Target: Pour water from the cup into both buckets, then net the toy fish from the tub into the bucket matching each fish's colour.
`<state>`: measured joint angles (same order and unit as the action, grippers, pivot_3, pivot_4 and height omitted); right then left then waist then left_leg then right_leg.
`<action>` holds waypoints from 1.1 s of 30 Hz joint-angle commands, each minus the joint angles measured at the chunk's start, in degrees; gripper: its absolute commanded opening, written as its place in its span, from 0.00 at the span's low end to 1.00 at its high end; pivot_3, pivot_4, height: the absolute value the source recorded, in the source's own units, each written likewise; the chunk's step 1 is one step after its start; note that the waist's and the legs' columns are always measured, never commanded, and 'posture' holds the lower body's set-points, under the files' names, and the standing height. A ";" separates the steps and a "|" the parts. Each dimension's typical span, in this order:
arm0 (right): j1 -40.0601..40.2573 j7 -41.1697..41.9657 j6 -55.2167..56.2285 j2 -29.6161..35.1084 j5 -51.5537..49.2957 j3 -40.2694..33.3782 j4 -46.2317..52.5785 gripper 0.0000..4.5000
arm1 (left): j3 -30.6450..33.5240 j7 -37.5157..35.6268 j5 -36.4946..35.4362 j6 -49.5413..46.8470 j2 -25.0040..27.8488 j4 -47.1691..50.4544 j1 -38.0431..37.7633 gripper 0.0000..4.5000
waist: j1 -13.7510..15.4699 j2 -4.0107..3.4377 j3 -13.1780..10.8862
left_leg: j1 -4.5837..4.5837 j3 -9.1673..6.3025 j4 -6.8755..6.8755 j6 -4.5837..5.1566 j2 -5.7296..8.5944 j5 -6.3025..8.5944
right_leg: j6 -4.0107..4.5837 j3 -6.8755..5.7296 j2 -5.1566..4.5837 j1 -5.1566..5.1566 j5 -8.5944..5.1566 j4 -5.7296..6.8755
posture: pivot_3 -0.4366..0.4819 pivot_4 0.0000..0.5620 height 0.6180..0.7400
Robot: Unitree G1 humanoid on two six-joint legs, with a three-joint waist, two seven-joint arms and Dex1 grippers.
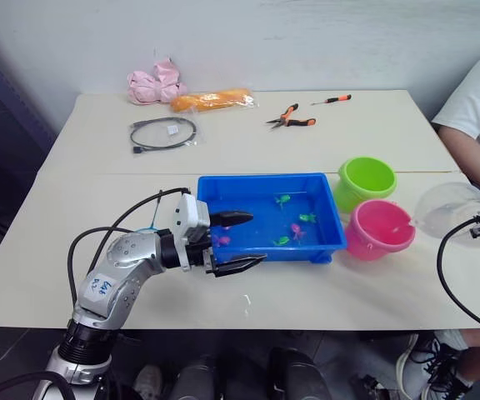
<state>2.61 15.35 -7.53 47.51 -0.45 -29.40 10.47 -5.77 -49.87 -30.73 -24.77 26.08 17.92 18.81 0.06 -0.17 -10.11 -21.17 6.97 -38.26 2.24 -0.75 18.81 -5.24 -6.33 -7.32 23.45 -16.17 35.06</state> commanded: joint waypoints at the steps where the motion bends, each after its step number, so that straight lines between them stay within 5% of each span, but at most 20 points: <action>1: -1.63 0.00 3.15 1.40 2.56 -0.17 -0.38 0.01 | -0.47 0.52 0.63 0.75 -0.41 1.87 0.01 1.00 | 0.01 0.01 -0.01 | 0.00 0.00 0.00 0.00 0.00 0.00 | 0.00 0.00 0.00 0.00 0.00 0.00 | 0.48 0.27 1.00; 33: -6.72 -2.00 12.30 0.55 14.14 3.94 -6.08 0.01 | -0.43 1.73 1.74 1.52 -0.46 3.08 -2.09 1.00 | -0.01 0.01 -0.01 | -0.01 0.00 -0.02 -0.03 0.00 -0.05 | -0.02 0.00 0.00 -0.01 0.01 0.00 | 0.48 0.27 1.00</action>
<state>-3.12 14.35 3.87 47.50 13.59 -24.55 3.83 -6.80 -48.23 -28.97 -24.29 25.61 19.34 16.88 0.04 -0.16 -10.12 -21.18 6.96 -38.28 2.21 -0.75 18.76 -5.26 -6.33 -7.32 23.44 -16.16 35.06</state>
